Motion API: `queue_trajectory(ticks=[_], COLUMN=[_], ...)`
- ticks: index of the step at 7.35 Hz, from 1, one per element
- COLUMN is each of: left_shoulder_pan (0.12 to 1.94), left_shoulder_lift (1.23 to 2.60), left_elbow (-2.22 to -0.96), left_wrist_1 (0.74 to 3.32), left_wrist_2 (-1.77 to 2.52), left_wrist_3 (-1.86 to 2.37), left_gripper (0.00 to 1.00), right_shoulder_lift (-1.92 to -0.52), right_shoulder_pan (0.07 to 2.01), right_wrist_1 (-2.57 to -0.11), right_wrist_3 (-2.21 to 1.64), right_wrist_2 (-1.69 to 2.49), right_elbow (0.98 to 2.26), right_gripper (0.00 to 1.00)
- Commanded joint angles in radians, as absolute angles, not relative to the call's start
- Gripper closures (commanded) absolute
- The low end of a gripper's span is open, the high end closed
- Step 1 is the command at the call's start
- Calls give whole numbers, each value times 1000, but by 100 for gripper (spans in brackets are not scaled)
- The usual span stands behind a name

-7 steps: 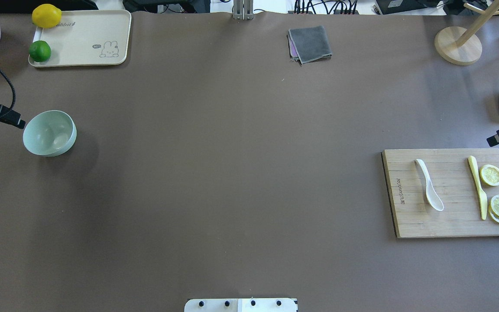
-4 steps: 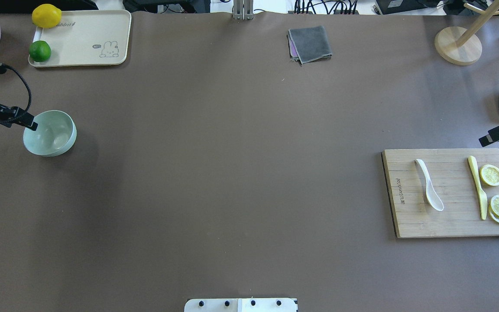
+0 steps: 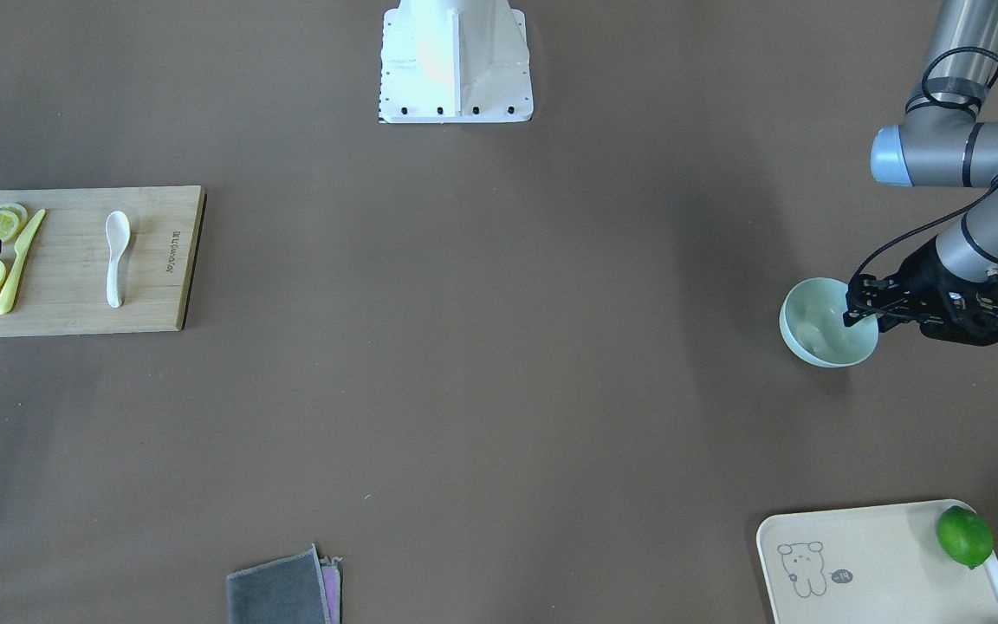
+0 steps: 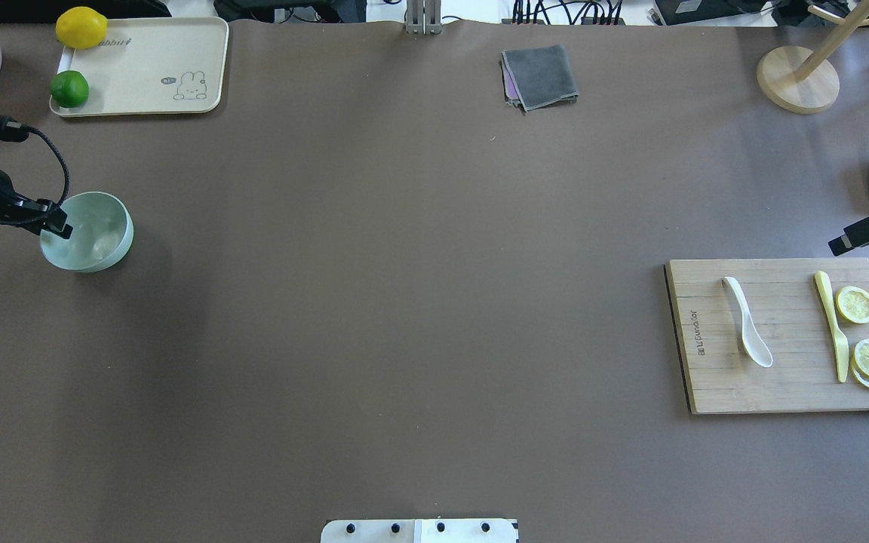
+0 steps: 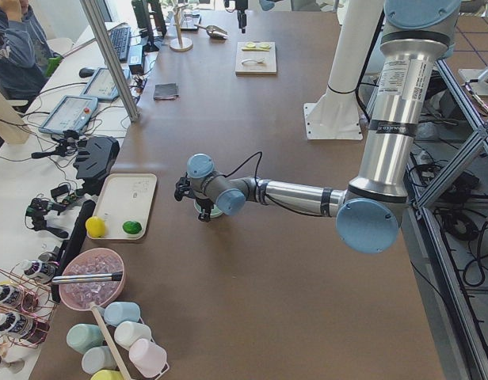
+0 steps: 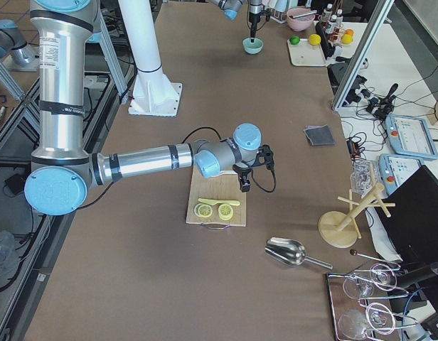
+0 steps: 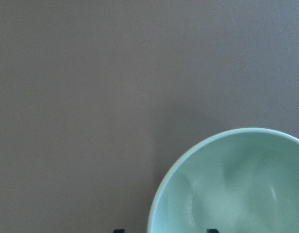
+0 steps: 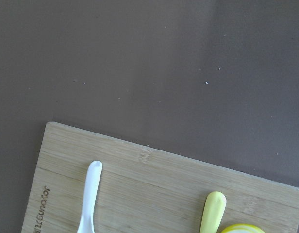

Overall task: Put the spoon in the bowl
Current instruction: 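Reach the left gripper to the green bowl while the right arm approaches the board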

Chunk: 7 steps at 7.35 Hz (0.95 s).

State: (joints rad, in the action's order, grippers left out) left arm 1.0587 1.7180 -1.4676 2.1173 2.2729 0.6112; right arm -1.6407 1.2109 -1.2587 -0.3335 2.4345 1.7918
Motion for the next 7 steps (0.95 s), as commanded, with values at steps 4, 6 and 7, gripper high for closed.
queue_trajectory(ticks=[4, 6, 7], left_shoulder_pan=[970, 820, 722], left_shoulder_lift=[1766, 1910, 2018], left_elbow=[-1647, -1699, -1707], left_wrist_1=[2129, 2021, 1906], left_wrist_2=[2266, 2142, 2043], left_wrist_3=[996, 1195, 1268], left_gripper=[100, 100, 100], right_shoulder_lift=[-1606, -1608, -1608], right_shoulder_pan=[1158, 1061, 1007], right_wrist_1=[-1258, -1258, -1258], right_wrist_3=[-497, -549, -593], right_wrist_2=[2370, 2291, 2240], right_elbow=[1848, 1867, 1899], right_gripper=[0, 1, 2])
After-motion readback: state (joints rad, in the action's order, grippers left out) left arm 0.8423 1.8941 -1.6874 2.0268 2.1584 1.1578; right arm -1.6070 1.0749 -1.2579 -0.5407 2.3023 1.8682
